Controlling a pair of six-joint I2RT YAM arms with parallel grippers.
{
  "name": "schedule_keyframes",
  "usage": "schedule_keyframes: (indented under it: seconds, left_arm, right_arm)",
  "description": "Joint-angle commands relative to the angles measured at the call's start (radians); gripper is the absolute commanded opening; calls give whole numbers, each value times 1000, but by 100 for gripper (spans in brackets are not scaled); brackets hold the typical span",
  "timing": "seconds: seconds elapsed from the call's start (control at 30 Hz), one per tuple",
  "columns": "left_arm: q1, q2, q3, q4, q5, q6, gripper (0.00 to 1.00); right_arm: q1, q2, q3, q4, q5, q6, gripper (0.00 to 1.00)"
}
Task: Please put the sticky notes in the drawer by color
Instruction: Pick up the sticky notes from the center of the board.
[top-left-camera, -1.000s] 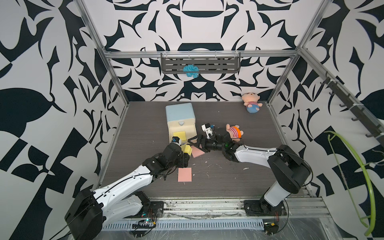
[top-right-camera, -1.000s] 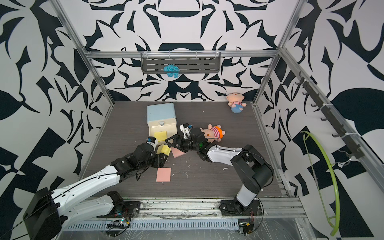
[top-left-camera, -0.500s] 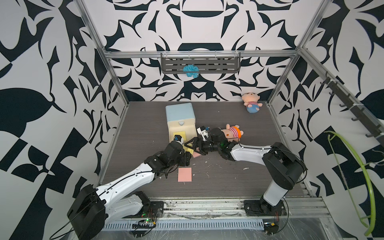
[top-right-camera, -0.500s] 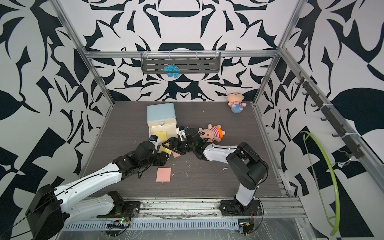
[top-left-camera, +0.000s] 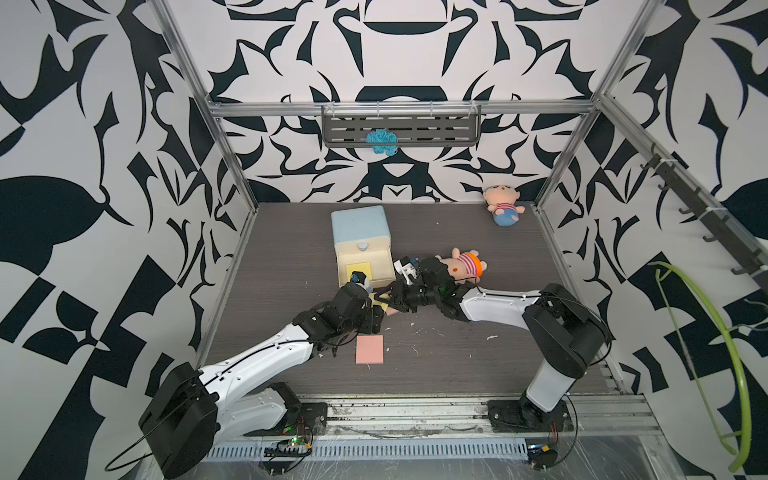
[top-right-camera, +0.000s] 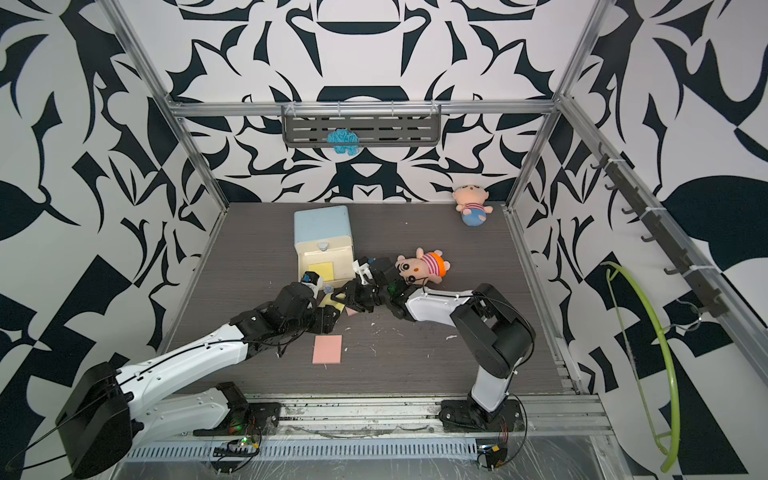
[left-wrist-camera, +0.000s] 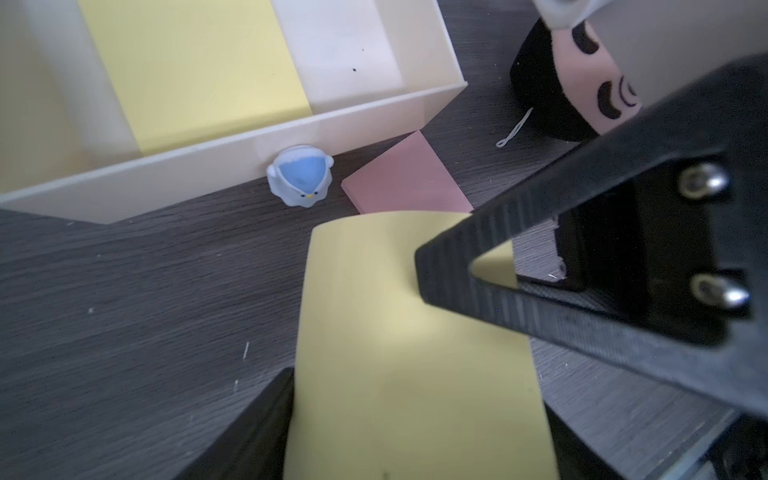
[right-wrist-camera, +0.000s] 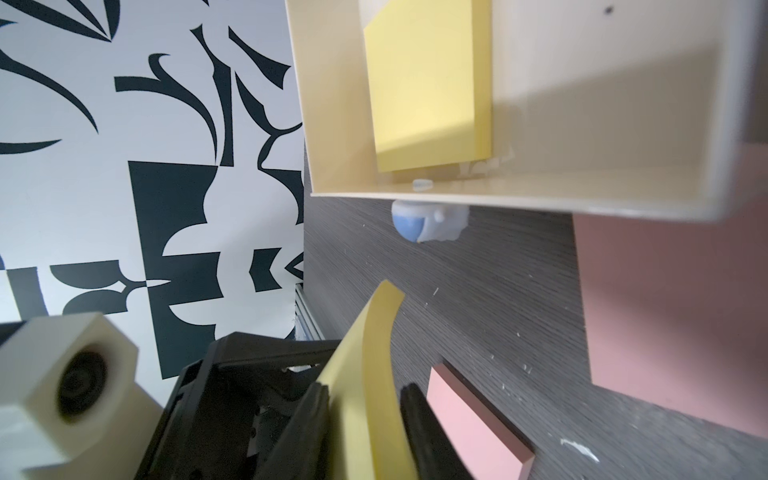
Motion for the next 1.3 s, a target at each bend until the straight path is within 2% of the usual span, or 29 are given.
schedule_keyframes:
  seconds: [0.0, 0.27, 0.4, 0.5, 0.63, 0.8, 0.93, 1.03, 1.17, 1.27]
  left_arm:
    - [-3, 8, 20, 34, -3, 21, 75]
    - [-3, 32, 28, 42, 10, 30, 79]
    - [-3, 27, 30, 39, 16, 33, 83]
    - [-3, -15, 19, 27, 10, 38, 100]
    - [-3, -137, 6, 10, -7, 57, 99]
    - [9, -299, 31, -57, -110, 71, 99]
    - [83, -311, 87, -150, -161, 43, 99]
    - [162, -284, 110, -183, -153, 12, 99]
    - [261, -250, 110, -165, -81, -13, 99]
    - [295, -231, 111, -149, -58, -10, 99]
  right_arm:
    - [-4, -45, 24, 1, -5, -10, 23]
    - [-14, -60, 11, 14, 1, -5, 1]
    - [-24, -66, 0, 14, 17, -3, 0]
    - [-42, -75, -14, 11, 35, -6, 0]
    - [-67, -95, -25, -7, 67, -18, 0]
    - [-86, -124, -13, -33, 113, -46, 0]
    - [-88, -141, 6, -37, 159, -52, 0]
    - [-87, -126, 42, -30, 186, -43, 0]
    - [-87, -96, 84, 28, 197, -1, 0]
    - [-87, -78, 119, 33, 205, 10, 0]
